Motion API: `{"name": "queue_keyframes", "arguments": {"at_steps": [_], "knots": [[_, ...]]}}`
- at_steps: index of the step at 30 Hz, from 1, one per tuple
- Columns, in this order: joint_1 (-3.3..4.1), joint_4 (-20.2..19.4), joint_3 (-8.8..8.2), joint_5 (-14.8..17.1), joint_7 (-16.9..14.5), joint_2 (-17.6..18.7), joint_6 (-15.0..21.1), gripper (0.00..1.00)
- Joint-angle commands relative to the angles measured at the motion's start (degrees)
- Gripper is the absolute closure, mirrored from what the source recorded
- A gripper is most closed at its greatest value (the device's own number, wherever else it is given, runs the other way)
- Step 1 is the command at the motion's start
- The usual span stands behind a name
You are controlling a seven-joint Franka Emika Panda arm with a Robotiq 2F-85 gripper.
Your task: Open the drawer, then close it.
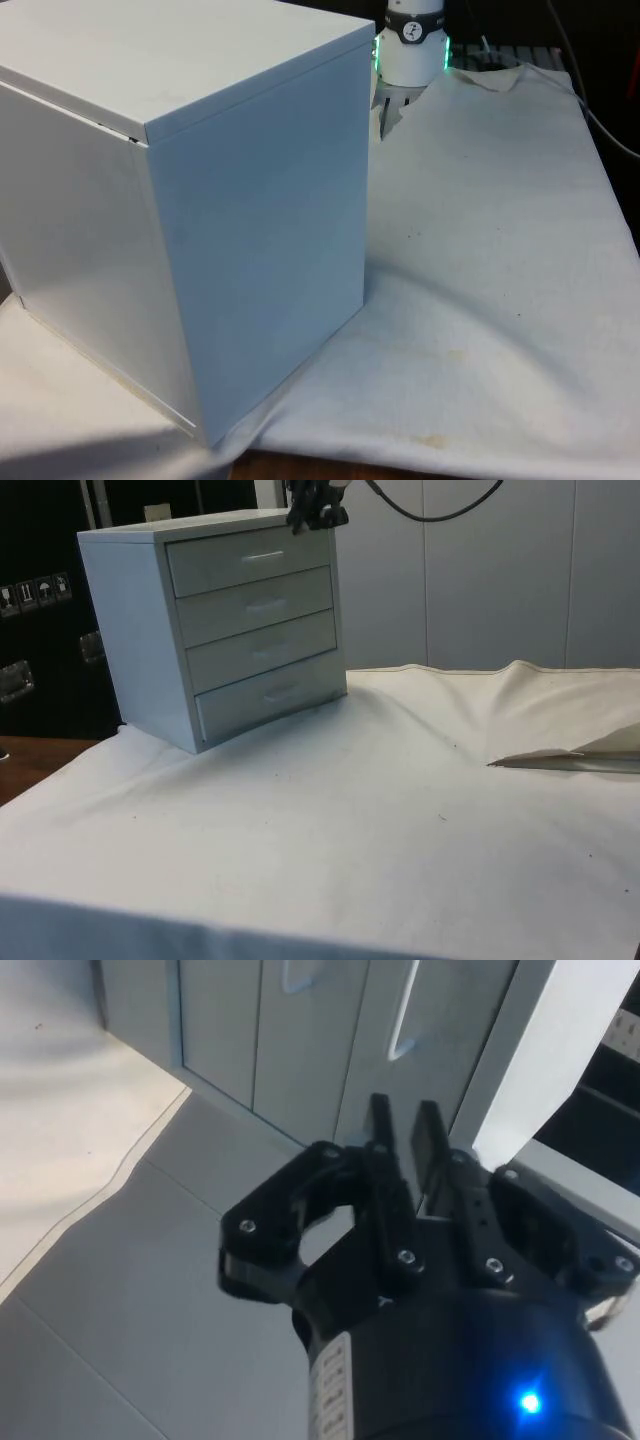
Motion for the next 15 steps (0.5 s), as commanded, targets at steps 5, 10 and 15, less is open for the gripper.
{"name": "queue_keyframes", "arguments": {"at_steps": [5, 10, 15], "knots": [[-0.06, -0.29, 0.40, -0.23, 0.23, -0.46, -0.52, 0.56], [-0.06, -0.34, 0.46, -0.23, 0.29, -0.52, -0.52, 0.35], [0.00, -0.23, 0.34, -0.11, 0.23, -0.34, -0.34, 0.04]]}}
